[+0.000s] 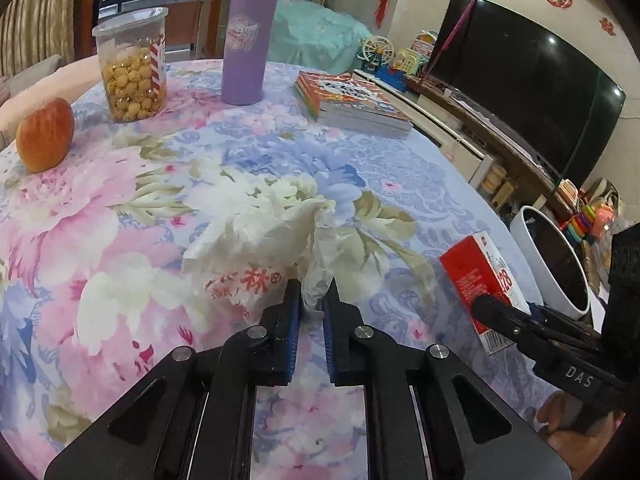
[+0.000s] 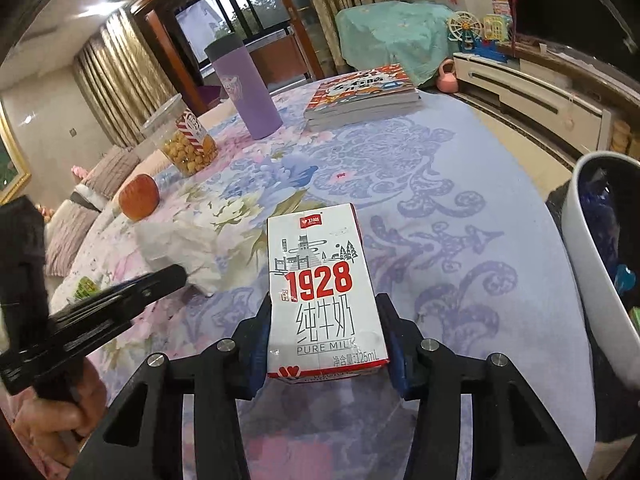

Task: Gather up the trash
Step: 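Grasp the crumpled white tissue with the left tool while the right tool grasps the white milk carton, then carry the tissue and milk carton over the trash bin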

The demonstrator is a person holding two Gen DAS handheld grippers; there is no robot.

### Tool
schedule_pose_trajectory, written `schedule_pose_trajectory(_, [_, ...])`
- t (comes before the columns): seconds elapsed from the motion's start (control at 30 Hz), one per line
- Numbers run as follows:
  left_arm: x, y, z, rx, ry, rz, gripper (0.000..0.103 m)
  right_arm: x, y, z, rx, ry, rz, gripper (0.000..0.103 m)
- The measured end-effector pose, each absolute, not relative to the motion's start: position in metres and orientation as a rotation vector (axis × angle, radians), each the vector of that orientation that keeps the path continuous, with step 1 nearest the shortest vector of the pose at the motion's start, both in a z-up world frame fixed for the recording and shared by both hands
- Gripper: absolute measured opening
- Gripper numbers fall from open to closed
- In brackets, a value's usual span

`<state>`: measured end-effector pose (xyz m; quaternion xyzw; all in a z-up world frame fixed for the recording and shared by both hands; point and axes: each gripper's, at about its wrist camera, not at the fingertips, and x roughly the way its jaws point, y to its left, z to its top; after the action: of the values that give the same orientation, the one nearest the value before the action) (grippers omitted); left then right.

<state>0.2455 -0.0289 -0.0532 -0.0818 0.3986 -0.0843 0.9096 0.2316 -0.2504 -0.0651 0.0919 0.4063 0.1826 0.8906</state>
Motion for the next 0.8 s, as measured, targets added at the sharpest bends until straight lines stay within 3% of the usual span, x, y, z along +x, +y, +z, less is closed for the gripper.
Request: schedule_pose_trajectory(0.8, [0.188, -0.092, -0.031, -0.091, 0.798, -0.324, 0.009, 0.176, -0.297, -0.035, 0.28, 0.758, 0.335, 0.048])
